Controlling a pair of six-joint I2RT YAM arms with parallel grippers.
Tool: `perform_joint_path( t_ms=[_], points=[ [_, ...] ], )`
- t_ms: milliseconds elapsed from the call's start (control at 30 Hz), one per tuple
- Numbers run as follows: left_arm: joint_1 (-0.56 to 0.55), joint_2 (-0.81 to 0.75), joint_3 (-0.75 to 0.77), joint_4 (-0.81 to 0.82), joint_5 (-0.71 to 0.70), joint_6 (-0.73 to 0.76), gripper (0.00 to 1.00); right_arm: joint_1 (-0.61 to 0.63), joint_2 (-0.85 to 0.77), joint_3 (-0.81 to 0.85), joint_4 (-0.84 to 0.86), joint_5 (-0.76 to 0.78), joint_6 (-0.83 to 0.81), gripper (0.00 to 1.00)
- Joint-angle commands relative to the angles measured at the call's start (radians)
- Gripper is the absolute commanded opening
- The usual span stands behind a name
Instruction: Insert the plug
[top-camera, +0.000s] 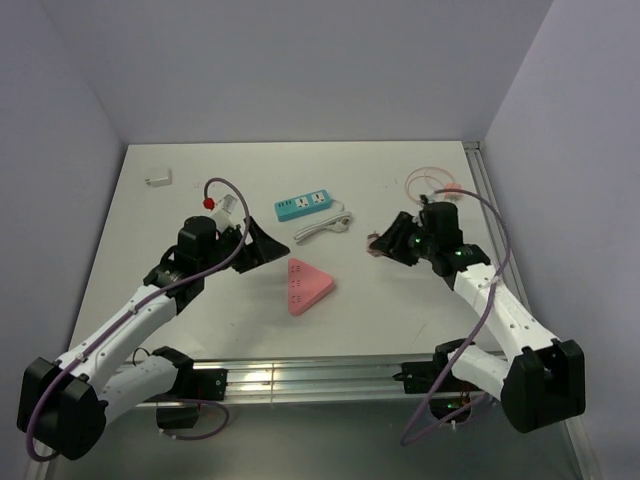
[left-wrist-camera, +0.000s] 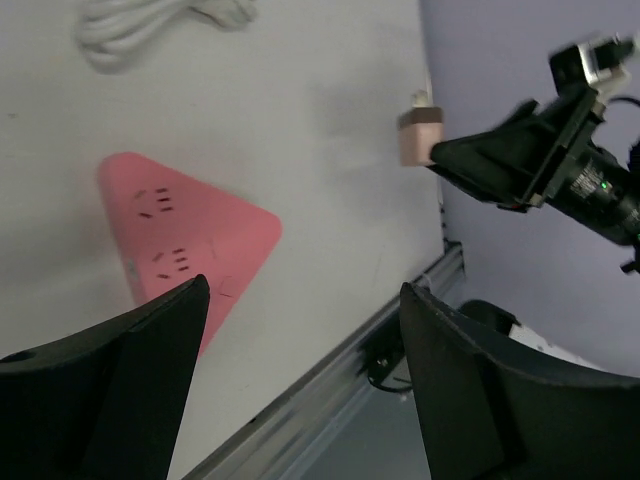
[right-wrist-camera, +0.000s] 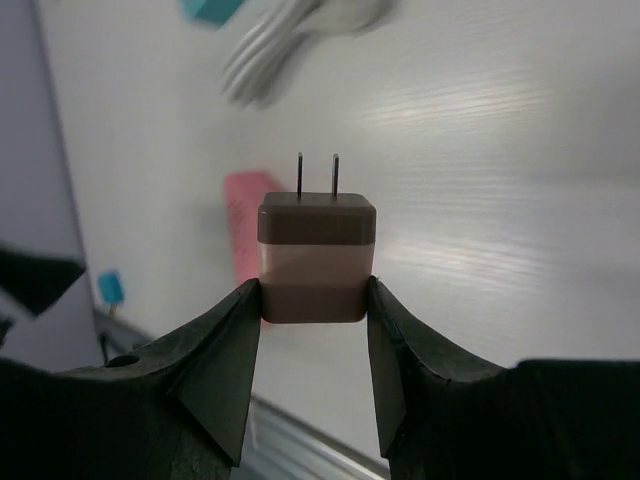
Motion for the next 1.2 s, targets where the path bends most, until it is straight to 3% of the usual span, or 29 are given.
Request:
perform_joint_path(
  t_ms=[0,133,267,367,533,633,767,1000,1167],
  points=[
    [-0.039,0.003,-0.023,0.229,0.195,-0.02,0.82,0.152,0.014,0.105,0.098,-0.248,-0.078,0.0],
    [-0.1,0.036,-0.042,0.423,0.292,-0.053,0.82,0.271,0.011,0.153,0.204,-0.409,-0.071,0.0],
    [-0.138,0.024,-0.051,0.514,0.343,-0.043,0.81,0.314,-0.021,0.107,0.288,-0.519,-0.054,0.0],
    [-0.149,-0.003,-0.047,0.523,0.364,0.003,0.8,0.311,-0.017,0.078,0.287,-0.539,-0.065,0.0],
    [-0.158,-0.045,-0.05,0.554,0.412,0.049,0.77,0.311,-0.038,-0.011,0.474,-0.702,0.012,0.0],
    [-0.163,-0.076,-0.056,0.548,0.424,0.083,0.76,0.311,-0.043,-0.015,0.463,-0.739,-0.004,0.0],
    [-0.163,-0.086,-0.041,0.467,0.363,0.107,0.74,0.32,-0.057,0.03,0.319,-0.687,-0.133,0.0],
    [-0.163,0.08,0.085,0.188,0.279,0.054,0.75,0.344,-0.071,0.068,0.216,-0.514,-0.222,0.0],
    [-0.163,0.086,0.015,0.306,0.292,-0.029,0.73,0.39,-0.091,0.048,0.25,-0.466,-0.238,0.0]
  ],
)
